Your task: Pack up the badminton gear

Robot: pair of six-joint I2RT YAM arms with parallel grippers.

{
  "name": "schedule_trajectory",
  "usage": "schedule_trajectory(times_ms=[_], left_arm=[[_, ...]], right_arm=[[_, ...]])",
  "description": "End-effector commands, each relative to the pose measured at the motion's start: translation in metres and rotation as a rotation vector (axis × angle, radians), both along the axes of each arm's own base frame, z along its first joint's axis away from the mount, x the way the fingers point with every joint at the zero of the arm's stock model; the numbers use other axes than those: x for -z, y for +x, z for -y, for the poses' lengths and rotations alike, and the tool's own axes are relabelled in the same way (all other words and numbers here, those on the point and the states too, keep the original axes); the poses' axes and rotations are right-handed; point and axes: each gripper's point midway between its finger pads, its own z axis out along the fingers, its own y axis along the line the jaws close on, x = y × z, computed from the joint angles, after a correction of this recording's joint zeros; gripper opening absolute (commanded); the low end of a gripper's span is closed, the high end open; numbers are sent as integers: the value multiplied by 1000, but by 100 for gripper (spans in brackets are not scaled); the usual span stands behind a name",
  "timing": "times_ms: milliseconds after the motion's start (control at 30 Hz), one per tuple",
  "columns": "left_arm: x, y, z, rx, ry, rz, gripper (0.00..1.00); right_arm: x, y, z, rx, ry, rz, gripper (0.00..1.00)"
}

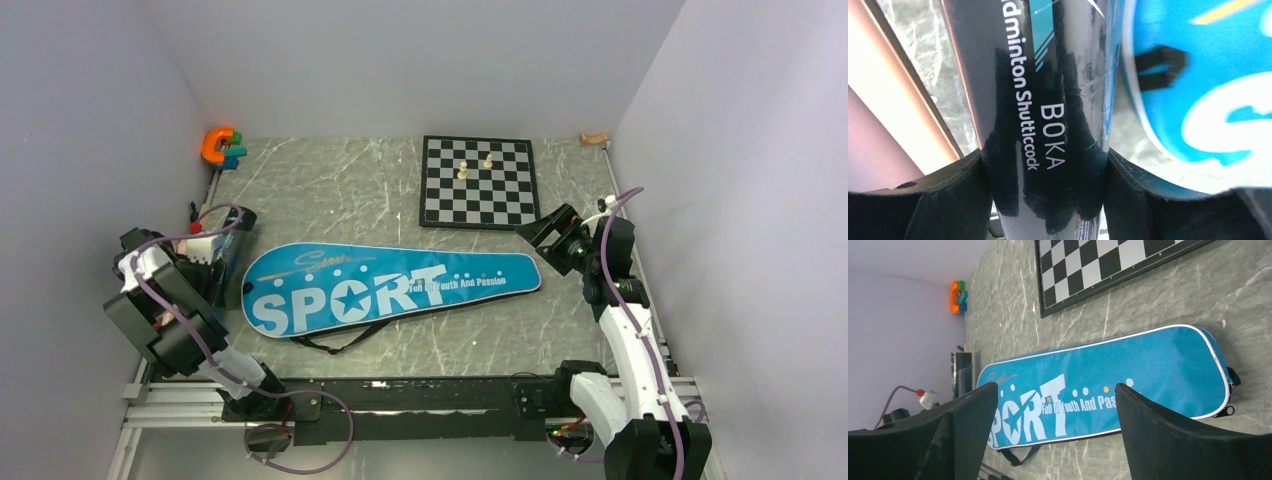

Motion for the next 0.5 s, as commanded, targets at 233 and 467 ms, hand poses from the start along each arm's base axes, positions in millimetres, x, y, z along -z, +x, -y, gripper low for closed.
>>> schedule_trajectory(times_ms=[233,467], left_arm=[[-145,58,138,585,-78,225,18],[-156,104,241,1002,1,165,1]], right_arm=[[-40,7,2,11,-10,108,88],[-56,1,15,86,-48,135,88]])
